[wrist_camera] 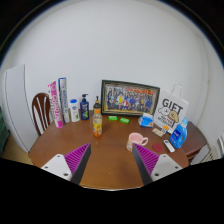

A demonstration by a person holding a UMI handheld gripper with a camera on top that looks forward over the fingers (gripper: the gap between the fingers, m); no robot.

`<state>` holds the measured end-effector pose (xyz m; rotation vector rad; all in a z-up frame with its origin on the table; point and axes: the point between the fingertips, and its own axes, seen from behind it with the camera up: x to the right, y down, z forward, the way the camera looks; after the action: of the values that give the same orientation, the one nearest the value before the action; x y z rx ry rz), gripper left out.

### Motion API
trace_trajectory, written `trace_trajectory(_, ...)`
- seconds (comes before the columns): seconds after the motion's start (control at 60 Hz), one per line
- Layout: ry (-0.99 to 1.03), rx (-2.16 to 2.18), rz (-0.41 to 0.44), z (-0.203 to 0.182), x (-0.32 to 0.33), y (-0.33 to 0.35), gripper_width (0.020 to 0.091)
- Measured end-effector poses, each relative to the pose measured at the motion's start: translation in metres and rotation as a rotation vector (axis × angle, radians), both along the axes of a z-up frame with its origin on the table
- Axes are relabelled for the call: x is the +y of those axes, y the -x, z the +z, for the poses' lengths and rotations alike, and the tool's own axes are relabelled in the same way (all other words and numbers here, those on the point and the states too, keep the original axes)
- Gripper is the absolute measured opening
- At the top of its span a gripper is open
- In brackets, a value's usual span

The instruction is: Pour water

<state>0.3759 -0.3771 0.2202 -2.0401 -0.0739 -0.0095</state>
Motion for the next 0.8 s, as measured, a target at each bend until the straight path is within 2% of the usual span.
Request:
trace_trajectory(0.15,0.032,0.013,-0.01,-0.018,0.012,0.002,0.0852)
trace_trajectory(0.383,0.057,0.02,-0.005,-0.057,0.064,0.028,0.0852)
trace_trajectory(0.633,0.024,0.038,0.01,-0.112,0.174,0.081,0.0854)
trace_trajectory(0.8,-0.027,0.056,-0.009,-0.15,0.259,0.104,0.0855)
